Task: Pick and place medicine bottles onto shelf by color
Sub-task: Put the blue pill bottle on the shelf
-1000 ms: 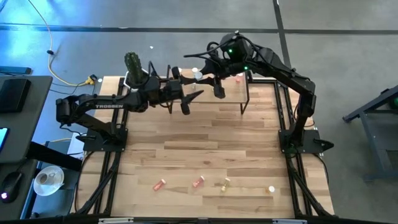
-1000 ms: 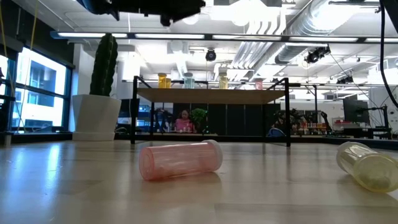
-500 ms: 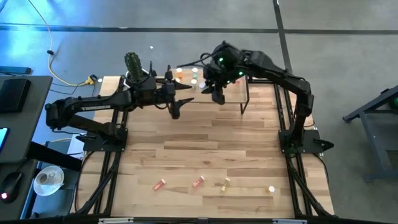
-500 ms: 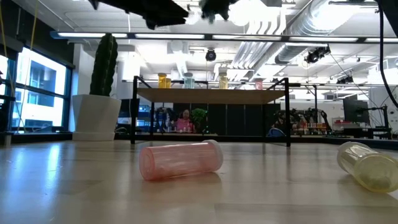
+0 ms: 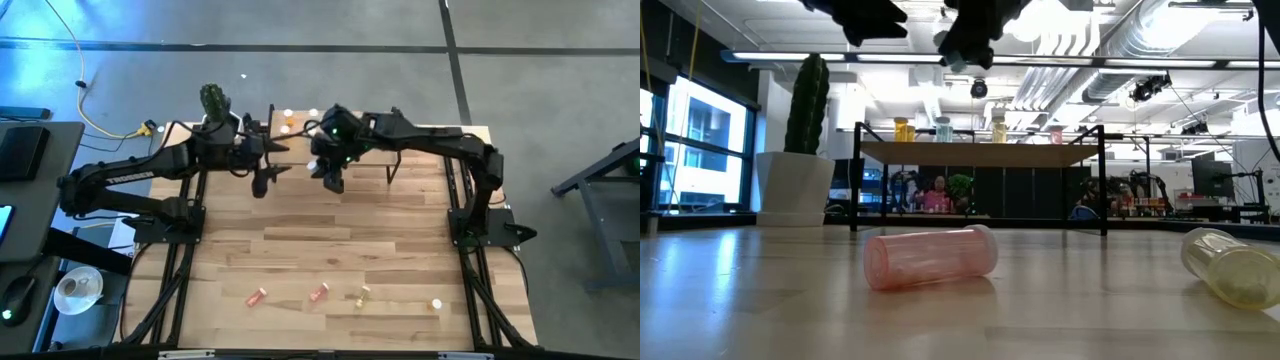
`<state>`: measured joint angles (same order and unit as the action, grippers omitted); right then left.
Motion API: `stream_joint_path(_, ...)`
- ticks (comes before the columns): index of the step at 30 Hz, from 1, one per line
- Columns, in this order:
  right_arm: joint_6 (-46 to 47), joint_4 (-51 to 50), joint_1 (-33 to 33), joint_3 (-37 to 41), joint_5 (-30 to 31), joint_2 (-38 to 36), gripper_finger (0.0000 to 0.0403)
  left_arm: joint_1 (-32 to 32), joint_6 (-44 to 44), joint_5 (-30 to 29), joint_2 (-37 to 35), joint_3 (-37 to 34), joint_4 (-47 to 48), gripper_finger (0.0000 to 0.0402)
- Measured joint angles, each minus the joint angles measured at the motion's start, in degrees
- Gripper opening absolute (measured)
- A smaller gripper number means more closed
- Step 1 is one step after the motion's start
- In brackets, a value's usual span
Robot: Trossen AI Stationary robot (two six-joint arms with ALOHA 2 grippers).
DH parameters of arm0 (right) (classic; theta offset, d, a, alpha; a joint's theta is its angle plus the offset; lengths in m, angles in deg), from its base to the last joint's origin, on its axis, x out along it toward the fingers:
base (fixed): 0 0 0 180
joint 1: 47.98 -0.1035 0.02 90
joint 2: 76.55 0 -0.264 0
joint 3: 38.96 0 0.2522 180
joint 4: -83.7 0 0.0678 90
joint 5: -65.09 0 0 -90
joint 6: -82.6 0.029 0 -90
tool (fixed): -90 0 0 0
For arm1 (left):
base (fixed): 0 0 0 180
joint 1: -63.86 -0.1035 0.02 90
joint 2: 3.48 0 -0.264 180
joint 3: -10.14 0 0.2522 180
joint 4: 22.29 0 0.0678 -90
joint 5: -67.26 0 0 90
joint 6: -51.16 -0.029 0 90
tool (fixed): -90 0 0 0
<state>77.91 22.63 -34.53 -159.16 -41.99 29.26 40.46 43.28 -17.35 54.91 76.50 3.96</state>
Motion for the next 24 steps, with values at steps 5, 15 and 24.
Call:
stream_joint_path(5,1.54,6.26,-3.27,3.61,0.24,-0.06,0.0101,1.33,0.73,4.38,0.23,0.0,3.21,0.0225)
stream_joint_path(15,2.78,12.14,-8.29,6.22,6.12,-0.01,0.0101,6.51,1.89,4.54,0.83,0.0,4.49,0.0225)
stream_joint_path(24,3.41,14.69,-10.49,6.2,8.0,-0.01,0.0101,10.86,1.77,2.05,1.86,-0.02,3.96,0.0225)
